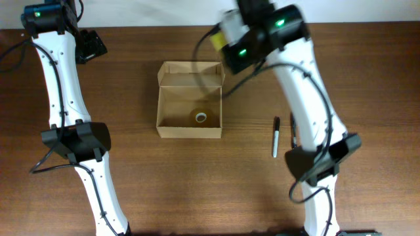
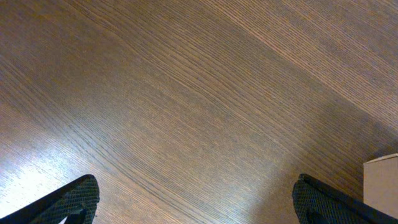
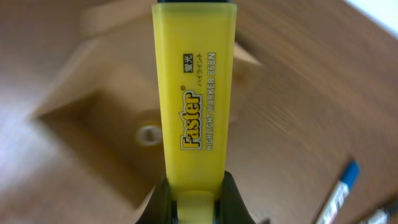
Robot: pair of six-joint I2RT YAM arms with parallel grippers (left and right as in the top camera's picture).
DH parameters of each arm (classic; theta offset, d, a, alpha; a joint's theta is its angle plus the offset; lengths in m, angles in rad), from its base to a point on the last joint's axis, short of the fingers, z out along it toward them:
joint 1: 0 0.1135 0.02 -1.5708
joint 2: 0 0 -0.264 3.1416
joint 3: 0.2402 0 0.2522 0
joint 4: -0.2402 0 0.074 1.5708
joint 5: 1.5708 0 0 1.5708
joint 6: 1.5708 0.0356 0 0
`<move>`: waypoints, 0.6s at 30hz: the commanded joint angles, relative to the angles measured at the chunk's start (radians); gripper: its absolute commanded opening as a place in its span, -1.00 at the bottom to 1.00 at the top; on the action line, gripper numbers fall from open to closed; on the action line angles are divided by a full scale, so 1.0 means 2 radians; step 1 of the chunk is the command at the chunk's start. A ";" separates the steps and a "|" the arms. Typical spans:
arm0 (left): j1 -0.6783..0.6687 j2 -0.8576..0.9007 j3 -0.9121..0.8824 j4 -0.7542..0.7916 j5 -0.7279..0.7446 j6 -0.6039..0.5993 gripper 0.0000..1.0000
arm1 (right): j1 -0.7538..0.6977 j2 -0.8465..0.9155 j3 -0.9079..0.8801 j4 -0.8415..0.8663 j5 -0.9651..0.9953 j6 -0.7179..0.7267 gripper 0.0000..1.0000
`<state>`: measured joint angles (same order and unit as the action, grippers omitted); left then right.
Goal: Pack container
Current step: 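Carry the yellow highlighter into the box and release it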
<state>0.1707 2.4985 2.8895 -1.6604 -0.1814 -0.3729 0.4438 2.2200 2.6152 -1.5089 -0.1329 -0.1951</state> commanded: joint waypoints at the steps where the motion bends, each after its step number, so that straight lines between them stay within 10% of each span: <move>1: 0.001 0.000 0.002 -0.001 -0.005 0.006 1.00 | 0.050 0.006 -0.012 -0.014 -0.007 -0.098 -0.92; 18: 0.001 0.000 0.002 -0.001 -0.005 0.006 1.00 | 0.089 0.014 -0.298 0.163 -0.001 -0.164 -0.92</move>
<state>0.1707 2.4985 2.8895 -1.6604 -0.1814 -0.3729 0.6224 2.2436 2.1082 -1.2385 -0.1364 -0.5056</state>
